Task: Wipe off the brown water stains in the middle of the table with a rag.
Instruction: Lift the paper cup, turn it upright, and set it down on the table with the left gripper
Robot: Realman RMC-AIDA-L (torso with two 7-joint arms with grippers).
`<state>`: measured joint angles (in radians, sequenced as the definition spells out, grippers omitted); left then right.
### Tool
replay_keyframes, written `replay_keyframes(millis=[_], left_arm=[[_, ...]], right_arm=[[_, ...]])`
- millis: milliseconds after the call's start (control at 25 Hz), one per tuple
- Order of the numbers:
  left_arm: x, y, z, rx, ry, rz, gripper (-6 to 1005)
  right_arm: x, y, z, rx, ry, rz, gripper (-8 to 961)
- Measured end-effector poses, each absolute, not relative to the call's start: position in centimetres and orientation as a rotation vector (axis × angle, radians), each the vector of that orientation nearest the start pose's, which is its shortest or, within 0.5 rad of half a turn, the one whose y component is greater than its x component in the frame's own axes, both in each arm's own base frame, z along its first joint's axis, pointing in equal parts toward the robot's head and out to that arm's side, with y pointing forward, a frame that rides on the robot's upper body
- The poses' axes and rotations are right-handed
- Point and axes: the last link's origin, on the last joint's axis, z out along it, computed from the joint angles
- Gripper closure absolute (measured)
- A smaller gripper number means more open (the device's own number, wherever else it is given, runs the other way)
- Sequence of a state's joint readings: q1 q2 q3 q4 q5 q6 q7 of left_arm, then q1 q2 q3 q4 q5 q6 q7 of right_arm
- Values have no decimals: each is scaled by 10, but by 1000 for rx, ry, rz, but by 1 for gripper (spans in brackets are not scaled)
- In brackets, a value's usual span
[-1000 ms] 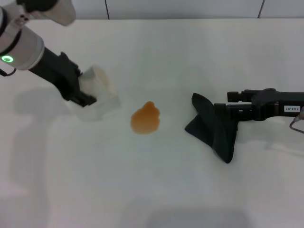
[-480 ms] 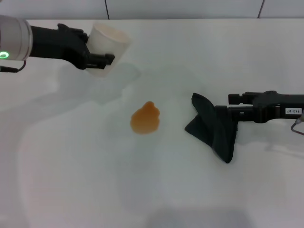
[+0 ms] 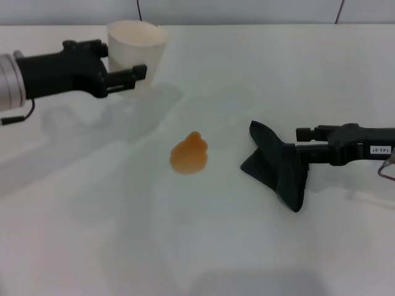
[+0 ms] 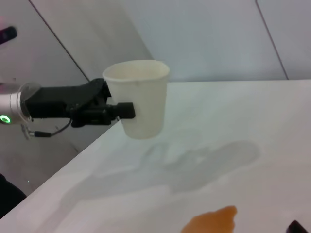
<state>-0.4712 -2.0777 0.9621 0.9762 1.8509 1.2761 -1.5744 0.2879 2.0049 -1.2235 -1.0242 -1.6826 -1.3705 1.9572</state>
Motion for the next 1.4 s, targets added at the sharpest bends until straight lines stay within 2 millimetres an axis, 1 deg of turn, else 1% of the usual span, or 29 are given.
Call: replay_keyframes(millis=[280,760,1000,1400], left_arm=[[-247,365,13,-2536,-449,-566,352],[-277,353,-15,-2521,-418,-500,351],[-285,350,-20,-2519,-417,-473,351],[-292,349,-22,-2509,-392,-421,350]], right_arm=[[252,316,13,-2640,1069,625,130],[255,317,11,-2638,1079,594,130],[255,316,10,-2644,1079,591,130],[254,316,8,-2652,1071,574,130]])
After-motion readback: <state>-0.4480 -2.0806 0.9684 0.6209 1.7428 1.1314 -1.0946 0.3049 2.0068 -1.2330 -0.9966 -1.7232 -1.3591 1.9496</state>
